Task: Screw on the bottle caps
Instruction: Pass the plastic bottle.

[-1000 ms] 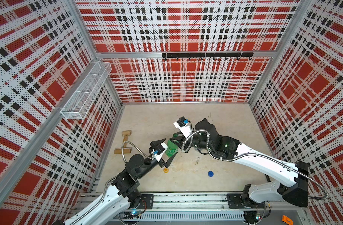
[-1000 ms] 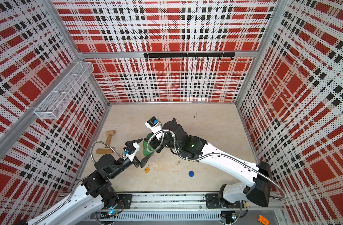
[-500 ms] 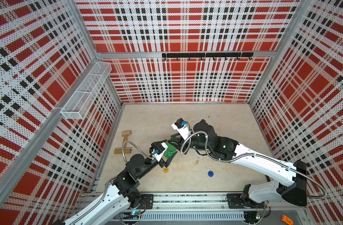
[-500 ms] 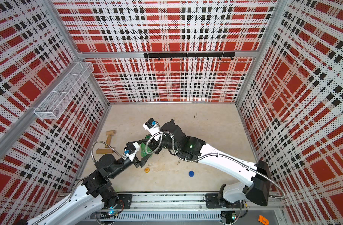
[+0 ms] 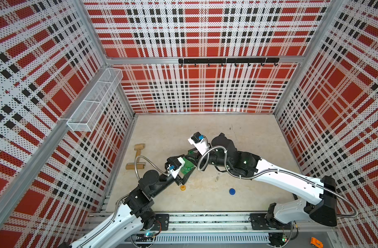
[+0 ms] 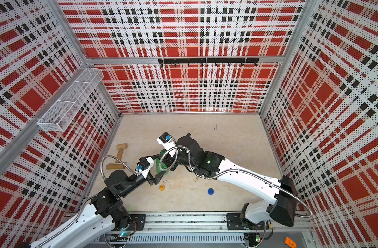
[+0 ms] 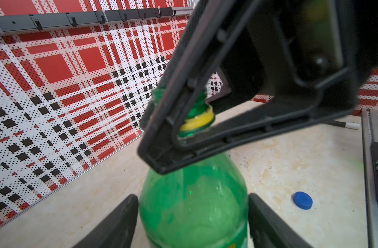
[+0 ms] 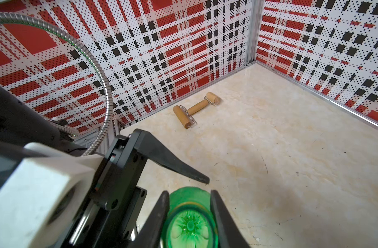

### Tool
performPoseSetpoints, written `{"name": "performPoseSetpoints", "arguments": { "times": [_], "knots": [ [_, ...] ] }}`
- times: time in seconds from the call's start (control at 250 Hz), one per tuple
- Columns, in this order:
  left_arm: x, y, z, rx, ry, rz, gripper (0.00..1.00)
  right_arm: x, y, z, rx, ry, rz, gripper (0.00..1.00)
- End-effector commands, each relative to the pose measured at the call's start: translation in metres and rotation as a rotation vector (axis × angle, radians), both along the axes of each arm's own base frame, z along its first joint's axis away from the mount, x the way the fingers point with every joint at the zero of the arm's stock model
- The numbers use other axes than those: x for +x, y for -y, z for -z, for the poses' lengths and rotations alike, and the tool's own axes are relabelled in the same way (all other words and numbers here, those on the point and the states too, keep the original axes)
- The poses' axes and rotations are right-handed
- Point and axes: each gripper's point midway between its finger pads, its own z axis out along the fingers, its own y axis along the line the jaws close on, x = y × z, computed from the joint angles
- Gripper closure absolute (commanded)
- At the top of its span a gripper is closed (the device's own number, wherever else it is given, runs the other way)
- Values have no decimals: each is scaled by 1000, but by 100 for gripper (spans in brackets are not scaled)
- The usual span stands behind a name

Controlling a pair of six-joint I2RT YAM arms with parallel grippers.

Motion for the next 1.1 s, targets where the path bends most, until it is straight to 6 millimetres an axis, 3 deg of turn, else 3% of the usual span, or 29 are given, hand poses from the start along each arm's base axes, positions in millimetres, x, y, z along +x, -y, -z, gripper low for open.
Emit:
{"name": "performPoseSetpoints", "arguments": {
  "times": [0.0, 0.596, 1.096],
  "knots": [
    [-2, 2, 2, -8, -10, 11, 18, -2, 0, -21, 60, 60, -4, 100],
    [-3, 3, 11, 21, -34, 9, 17, -14, 12, -46, 162, 95, -28, 100],
    [-4, 4, 10, 26, -23, 20, 36, -16, 5, -45, 153, 87, -48, 100]
  ]
}}
